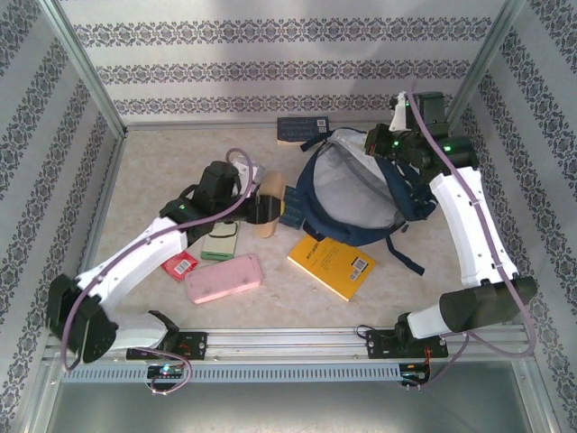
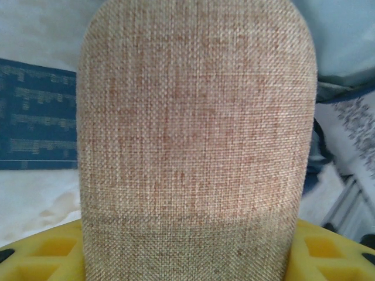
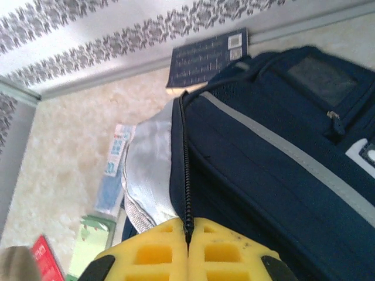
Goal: Pack the student bag
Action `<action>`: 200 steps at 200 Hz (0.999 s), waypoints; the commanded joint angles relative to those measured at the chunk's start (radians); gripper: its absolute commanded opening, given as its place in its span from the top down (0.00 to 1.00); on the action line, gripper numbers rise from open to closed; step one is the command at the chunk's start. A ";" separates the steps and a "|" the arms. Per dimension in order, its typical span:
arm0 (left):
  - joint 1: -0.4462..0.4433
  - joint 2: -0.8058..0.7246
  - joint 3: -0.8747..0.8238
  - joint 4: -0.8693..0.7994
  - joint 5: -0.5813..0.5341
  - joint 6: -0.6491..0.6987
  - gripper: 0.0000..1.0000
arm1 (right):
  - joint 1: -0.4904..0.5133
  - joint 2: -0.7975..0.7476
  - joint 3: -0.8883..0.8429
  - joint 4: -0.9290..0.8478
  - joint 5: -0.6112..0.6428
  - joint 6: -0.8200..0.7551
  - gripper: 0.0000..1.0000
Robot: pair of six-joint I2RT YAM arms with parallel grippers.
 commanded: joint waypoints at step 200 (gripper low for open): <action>-0.153 0.929 0.610 0.730 0.053 -0.846 0.91 | 0.029 -0.095 -0.261 0.655 -0.175 0.678 1.00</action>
